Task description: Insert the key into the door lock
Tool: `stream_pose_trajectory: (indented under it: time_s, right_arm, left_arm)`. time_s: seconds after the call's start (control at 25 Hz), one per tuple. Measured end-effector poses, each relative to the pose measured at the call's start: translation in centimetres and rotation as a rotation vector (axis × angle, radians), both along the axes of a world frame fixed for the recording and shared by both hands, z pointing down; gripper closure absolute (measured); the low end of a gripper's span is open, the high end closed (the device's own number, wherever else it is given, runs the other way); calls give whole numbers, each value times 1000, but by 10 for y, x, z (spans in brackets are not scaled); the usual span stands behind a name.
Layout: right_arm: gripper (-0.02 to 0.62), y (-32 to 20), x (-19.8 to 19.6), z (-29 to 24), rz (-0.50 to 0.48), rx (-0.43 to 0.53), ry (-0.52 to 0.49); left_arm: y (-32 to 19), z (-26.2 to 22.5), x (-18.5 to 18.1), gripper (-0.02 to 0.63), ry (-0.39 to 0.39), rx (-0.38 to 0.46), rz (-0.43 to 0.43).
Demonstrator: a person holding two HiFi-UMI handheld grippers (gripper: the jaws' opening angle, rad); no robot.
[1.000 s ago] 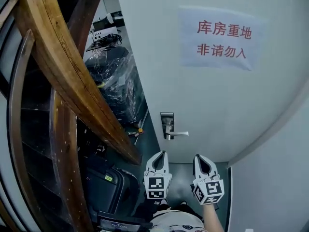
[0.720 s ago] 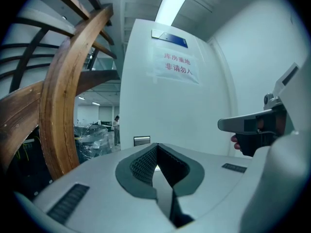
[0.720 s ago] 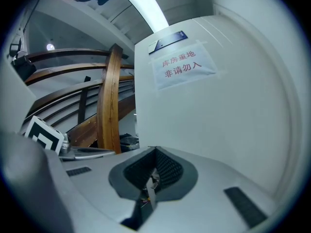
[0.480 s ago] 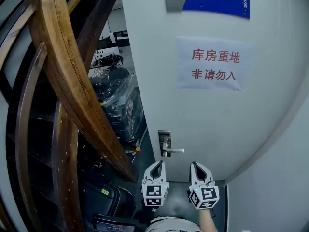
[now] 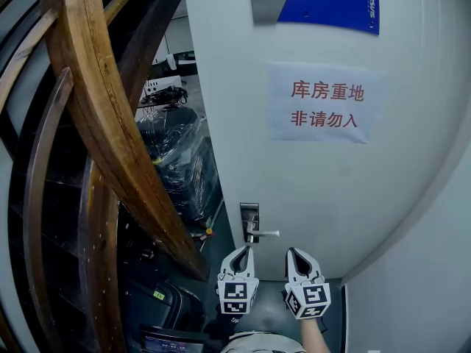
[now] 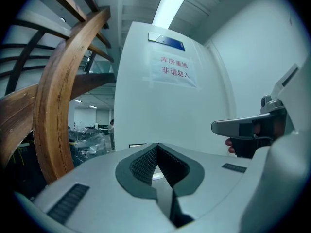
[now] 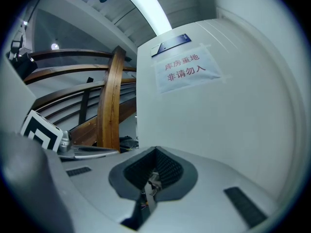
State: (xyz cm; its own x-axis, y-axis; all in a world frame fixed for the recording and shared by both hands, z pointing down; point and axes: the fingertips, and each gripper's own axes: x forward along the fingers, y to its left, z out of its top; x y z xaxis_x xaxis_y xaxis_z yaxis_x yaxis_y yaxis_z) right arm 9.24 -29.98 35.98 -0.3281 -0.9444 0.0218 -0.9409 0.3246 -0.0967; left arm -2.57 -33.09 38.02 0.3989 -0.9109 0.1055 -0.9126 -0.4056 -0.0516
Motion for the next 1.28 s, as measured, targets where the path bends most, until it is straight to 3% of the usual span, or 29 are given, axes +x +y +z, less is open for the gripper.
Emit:
stream_pose_trajectory:
  time_s: [1.28]
  right_arm:
    - [589,-13,-3,1,-19,0,46]
  left_arm:
    - [-12,0,5,601,7,-5,2]
